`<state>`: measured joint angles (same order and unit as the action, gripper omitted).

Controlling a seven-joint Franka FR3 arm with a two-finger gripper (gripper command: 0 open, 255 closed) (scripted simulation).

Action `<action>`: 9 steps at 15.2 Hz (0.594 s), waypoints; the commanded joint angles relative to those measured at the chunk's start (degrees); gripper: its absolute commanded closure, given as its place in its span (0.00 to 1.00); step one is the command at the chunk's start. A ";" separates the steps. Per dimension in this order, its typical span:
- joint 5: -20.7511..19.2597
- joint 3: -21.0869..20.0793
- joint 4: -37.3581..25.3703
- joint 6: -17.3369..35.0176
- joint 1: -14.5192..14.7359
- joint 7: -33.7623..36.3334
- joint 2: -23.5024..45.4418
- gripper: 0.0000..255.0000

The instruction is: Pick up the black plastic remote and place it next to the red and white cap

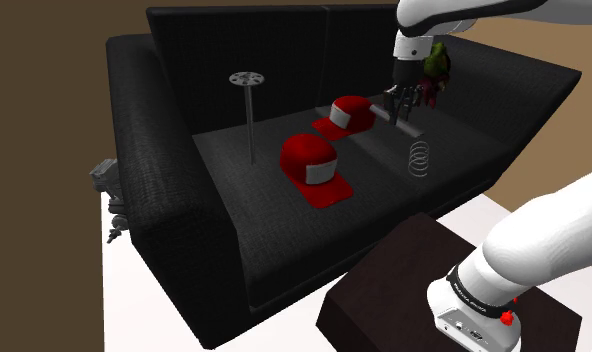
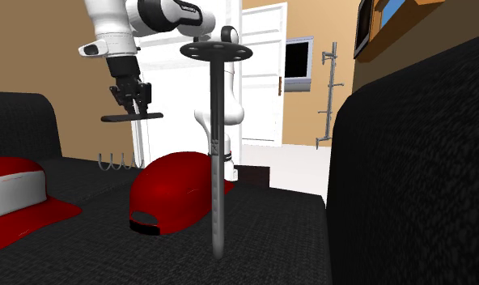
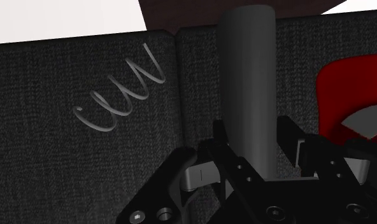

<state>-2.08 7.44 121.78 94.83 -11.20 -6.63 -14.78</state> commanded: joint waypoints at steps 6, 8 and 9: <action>-0.35 0.73 4.04 5.03 -0.44 -0.99 0.99 1.00; -0.34 0.78 5.25 6.59 -0.45 -1.01 1.34 1.00; -0.33 0.81 5.83 7.38 -0.46 -1.02 1.54 1.00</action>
<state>-2.41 8.21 126.79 101.15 -11.65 -7.63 -13.43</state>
